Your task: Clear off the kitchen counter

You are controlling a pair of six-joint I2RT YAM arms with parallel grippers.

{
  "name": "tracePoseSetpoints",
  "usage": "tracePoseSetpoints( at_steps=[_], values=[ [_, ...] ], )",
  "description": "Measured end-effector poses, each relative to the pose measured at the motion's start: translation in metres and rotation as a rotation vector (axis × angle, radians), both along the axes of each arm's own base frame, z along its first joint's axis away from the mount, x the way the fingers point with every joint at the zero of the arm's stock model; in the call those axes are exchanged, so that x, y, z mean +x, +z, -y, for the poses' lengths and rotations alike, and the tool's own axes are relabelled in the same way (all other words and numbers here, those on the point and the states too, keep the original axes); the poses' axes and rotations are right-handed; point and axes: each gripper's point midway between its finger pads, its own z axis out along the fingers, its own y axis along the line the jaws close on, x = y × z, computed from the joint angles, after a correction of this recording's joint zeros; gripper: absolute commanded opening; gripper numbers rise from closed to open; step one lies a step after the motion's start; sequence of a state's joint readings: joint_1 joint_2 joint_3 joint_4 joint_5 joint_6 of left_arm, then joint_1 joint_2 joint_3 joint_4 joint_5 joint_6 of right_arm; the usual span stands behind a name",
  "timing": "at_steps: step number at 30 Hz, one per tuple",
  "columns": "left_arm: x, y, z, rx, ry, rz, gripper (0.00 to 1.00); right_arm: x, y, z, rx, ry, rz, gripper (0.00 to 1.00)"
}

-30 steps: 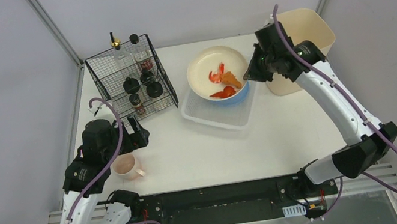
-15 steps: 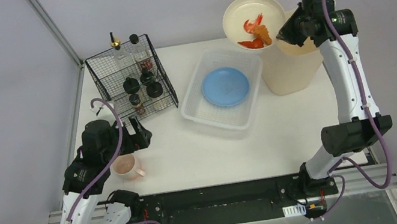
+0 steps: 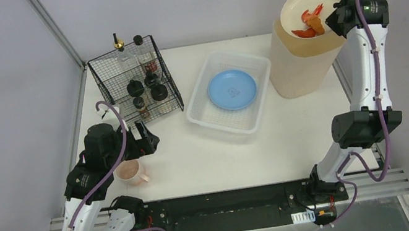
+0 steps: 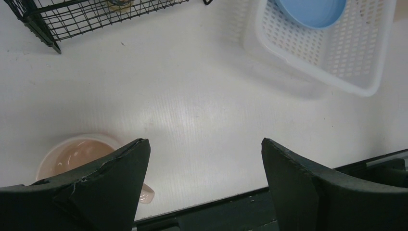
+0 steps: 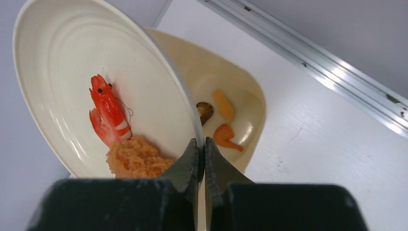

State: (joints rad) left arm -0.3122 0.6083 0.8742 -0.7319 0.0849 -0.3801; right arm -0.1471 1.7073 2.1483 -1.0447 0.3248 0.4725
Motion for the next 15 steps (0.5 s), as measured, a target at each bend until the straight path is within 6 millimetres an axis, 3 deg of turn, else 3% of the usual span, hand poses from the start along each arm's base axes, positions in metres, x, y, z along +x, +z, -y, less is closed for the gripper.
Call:
tracePoseSetpoints(
  at_steps=[15],
  values=[
    [-0.005, 0.001, 0.010, -0.032, -0.051, -0.010, 0.89, -0.007, -0.018, 0.048, -0.266, -0.078, -0.106, 0.00]
  ],
)
